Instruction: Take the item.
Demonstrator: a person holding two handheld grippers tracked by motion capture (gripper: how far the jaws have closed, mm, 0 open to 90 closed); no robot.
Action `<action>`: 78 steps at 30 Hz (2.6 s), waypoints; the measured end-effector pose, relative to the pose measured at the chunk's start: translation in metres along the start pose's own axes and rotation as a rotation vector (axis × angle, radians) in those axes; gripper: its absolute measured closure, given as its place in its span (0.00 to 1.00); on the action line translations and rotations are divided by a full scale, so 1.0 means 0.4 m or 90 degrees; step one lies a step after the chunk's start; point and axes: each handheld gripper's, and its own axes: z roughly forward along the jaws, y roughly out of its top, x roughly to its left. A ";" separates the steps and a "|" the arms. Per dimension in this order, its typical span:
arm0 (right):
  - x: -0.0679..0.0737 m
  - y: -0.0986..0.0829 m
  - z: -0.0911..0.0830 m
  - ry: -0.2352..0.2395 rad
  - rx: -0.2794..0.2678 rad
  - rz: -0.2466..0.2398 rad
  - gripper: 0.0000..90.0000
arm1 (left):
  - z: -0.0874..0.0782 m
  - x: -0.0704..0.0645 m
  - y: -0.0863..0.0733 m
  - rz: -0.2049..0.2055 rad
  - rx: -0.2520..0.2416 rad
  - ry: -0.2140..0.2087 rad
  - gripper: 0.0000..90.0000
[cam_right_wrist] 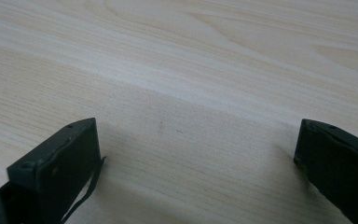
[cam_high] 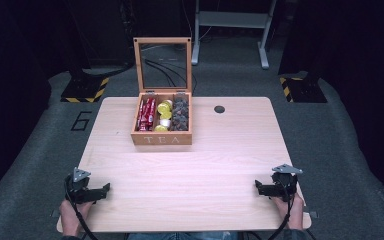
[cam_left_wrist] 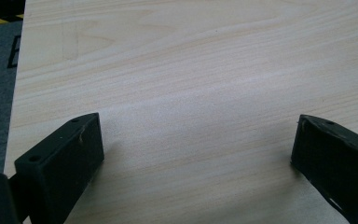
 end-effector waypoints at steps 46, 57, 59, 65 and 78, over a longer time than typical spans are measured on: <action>0.002 -0.001 0.000 -0.002 -0.003 0.003 0.00 | -0.011 -0.021 0.036 -0.007 -0.010 0.007 0.02; 0.002 -0.001 0.000 -0.003 -0.003 0.003 0.00 | -0.029 -0.047 0.084 0.020 -0.021 -0.001 0.03; 0.002 -0.001 0.000 -0.003 -0.003 0.004 0.00 | -0.034 -0.048 0.095 0.023 -0.023 -0.006 0.04; 0.002 -0.001 0.000 -0.001 -0.003 0.002 0.00 | -0.043 -0.055 0.120 0.032 -0.030 -0.011 0.05; 0.001 -0.001 0.000 0.000 -0.003 0.000 0.00 | -0.049 -0.067 0.182 0.050 -0.043 -0.023 0.06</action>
